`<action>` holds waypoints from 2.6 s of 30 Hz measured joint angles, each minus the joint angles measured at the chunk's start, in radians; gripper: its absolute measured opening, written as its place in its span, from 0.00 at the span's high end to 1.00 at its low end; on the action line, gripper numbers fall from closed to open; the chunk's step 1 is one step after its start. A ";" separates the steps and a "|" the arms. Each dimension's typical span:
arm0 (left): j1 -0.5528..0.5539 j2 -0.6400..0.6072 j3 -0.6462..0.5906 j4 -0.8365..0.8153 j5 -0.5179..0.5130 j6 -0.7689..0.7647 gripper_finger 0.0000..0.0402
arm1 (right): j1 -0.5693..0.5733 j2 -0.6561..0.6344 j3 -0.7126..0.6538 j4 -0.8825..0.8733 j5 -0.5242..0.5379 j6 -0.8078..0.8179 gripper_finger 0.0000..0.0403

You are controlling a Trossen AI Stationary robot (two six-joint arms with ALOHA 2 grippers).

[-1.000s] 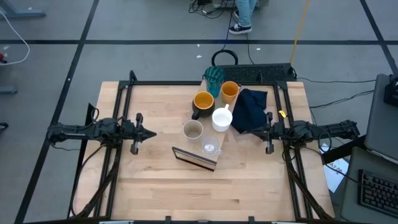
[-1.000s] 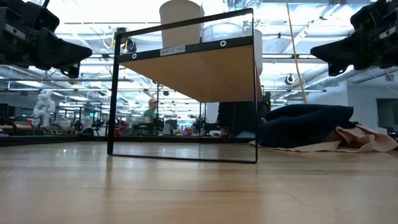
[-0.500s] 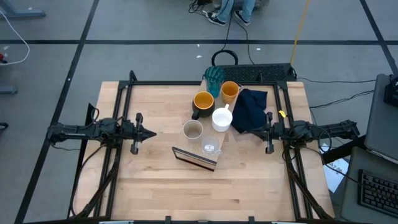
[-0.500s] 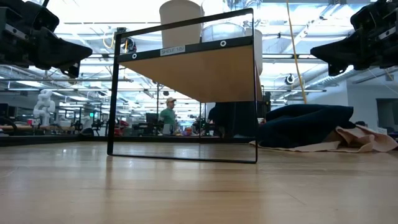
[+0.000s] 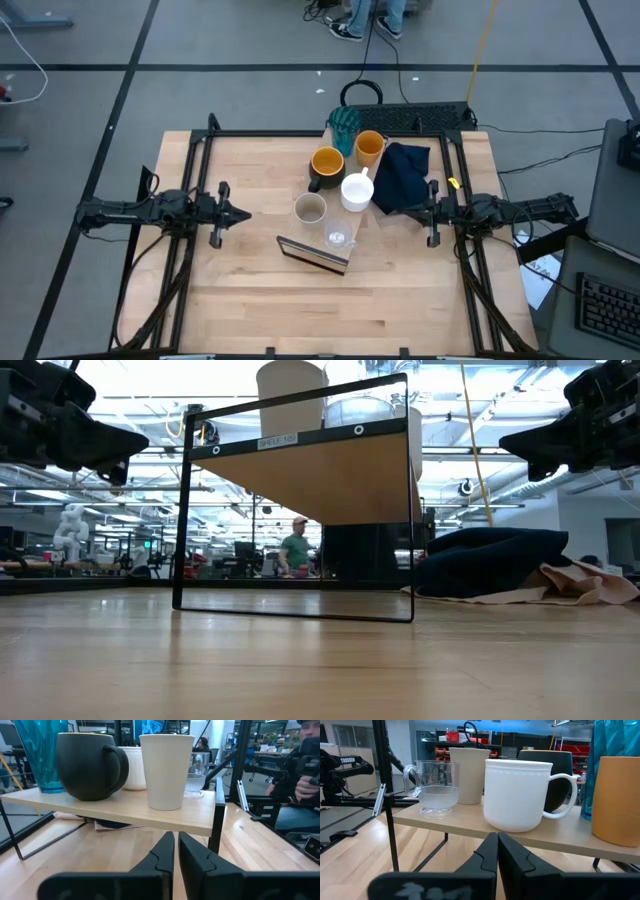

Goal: Stack small to large cups/mugs on shelf
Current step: Return to Home Position

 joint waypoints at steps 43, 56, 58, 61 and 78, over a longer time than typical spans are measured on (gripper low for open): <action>0.000 0.000 0.000 0.000 0.000 -0.014 0.91 | 0.001 0.000 0.000 -0.017 -0.084 0.078 1.00; 0.000 0.000 0.001 0.000 0.000 -0.013 0.91 | 0.001 0.000 0.000 -0.017 -0.084 0.078 1.00; 0.000 0.000 0.001 0.000 0.000 -0.013 0.91 | 0.001 0.000 0.000 -0.017 -0.084 0.078 1.00; 0.000 0.000 0.001 0.000 0.000 -0.013 0.91 | 0.001 0.000 0.000 -0.017 -0.084 0.078 1.00; 0.000 0.000 0.001 0.000 0.000 -0.013 0.91 | 0.001 0.000 0.000 -0.017 -0.084 0.078 1.00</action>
